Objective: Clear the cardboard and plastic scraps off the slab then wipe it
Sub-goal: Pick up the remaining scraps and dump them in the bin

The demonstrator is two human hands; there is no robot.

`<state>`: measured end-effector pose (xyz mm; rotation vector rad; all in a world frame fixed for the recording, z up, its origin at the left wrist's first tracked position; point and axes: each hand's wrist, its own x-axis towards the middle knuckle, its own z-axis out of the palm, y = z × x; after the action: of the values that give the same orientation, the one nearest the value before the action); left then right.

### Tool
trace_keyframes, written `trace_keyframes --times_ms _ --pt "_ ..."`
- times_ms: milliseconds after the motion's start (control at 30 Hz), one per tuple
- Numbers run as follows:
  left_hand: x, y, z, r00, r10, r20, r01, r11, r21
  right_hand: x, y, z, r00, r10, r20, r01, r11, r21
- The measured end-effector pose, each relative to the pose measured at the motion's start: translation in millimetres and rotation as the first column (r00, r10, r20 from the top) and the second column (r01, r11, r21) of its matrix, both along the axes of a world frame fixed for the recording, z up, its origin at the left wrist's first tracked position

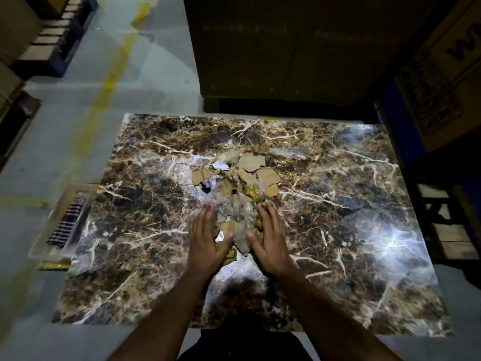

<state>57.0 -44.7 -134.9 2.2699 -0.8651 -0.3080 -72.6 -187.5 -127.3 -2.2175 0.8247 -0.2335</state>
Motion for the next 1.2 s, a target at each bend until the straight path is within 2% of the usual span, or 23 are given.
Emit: trace_keyframes --times_ms 167,333,400,533,667,733,833,900,1067,1133,1200 --pt "-9.7 -13.5 -1.7 0.989 0.113 -0.094 -0.118 0.992 -0.049 18.0 11.2 -5.2 0.997 -0.037 0.062 0.037 0.999 -0.002" --pt "-13.9 -24.7 -1.9 0.975 0.186 -0.123 -0.203 0.969 -0.143 36.8 20.1 -4.2 0.978 -0.073 0.194 0.043 0.986 0.158" --pt "-18.1 -31.5 -5.2 0.957 0.227 -0.182 -0.259 0.95 -0.176 41.0 23.3 -7.8 0.969 -0.116 0.22 0.071 0.977 0.201" --pt "-31.7 -49.4 -1.5 0.877 0.292 -0.382 -0.414 0.863 -0.291 47.4 24.5 -5.8 0.943 -0.233 0.238 0.148 0.933 0.328" --pt "-36.5 -61.4 2.6 0.835 0.347 -0.428 -0.512 0.775 -0.37 52.0 23.3 1.6 0.914 -0.31 0.261 0.178 0.886 0.427" --pt "-40.7 -63.5 4.9 0.795 0.342 -0.502 -0.546 0.763 -0.345 53.6 24.5 6.6 0.897 -0.355 0.264 0.198 0.856 0.478" --pt "-46.6 -63.6 15.0 0.684 0.347 -0.641 -0.627 0.729 -0.275 56.1 25.2 19.6 0.88 -0.395 0.263 0.222 0.833 0.507" --pt "-49.6 -63.7 30.4 0.652 0.356 -0.67 -0.66 0.701 -0.27 55.5 24.0 29.4 0.872 -0.413 0.264 0.233 0.823 0.518" --pt "-51.5 -64.3 57.8 0.741 0.272 -0.613 -0.568 0.742 -0.357 50.8 23.5 44.5 0.874 -0.441 0.205 0.289 0.81 0.511" --pt "-52.9 -65.7 62.0 0.759 0.212 -0.616 -0.537 0.738 -0.408 49.5 22.6 46.7 0.859 -0.481 0.172 0.328 0.778 0.536" --pt "-54.7 -69.1 72.1 0.733 0.213 -0.646 -0.567 0.716 -0.407 47.3 21.7 53.0 0.825 -0.545 0.15 0.371 0.723 0.583"
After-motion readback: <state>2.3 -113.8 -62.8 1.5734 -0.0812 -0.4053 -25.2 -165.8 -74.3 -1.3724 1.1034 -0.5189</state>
